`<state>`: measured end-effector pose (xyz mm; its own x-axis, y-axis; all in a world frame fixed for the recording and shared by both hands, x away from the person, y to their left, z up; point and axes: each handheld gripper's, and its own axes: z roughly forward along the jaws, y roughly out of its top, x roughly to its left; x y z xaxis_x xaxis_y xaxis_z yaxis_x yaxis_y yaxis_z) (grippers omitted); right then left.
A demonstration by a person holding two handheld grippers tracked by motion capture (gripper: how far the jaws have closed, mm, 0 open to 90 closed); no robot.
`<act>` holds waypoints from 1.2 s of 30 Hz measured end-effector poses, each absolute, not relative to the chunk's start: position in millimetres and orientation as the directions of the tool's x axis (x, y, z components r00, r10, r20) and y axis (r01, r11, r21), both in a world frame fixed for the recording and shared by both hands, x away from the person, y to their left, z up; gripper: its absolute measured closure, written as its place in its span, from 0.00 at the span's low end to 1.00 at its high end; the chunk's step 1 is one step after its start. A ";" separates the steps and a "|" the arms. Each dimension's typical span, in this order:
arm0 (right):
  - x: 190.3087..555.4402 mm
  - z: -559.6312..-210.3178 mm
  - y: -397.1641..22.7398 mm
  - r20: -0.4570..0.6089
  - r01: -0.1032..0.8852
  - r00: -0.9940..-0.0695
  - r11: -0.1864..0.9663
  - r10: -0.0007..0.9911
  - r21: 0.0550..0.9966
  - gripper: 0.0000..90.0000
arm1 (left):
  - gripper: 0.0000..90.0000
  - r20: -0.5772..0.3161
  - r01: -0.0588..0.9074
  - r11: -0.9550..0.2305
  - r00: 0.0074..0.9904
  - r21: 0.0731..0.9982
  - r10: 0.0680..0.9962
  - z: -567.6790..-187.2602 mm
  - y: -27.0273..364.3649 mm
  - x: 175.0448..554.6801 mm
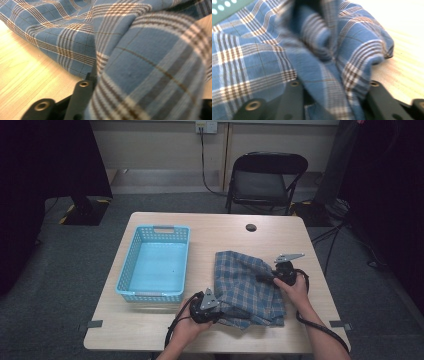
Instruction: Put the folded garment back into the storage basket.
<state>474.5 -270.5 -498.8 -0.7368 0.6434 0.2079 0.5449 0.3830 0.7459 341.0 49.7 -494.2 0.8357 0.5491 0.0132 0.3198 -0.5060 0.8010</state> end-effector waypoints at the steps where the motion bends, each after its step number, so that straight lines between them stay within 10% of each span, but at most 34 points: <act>1: 474.2 -497.2 -270.2 0.215 0.554 -0.727 0.372 0.653 0.744 0.79 | 0.78 0.007 0.324 -0.503 0.836 0.801 0.549 -493.2 49.9 341.6; 36: 468.1 -440.3 -247.5 0.176 0.486 -0.718 0.304 0.673 0.819 0.86 | 0.85 -0.028 0.300 -0.421 0.840 0.856 0.542 -430.2 80.9 352.9</act>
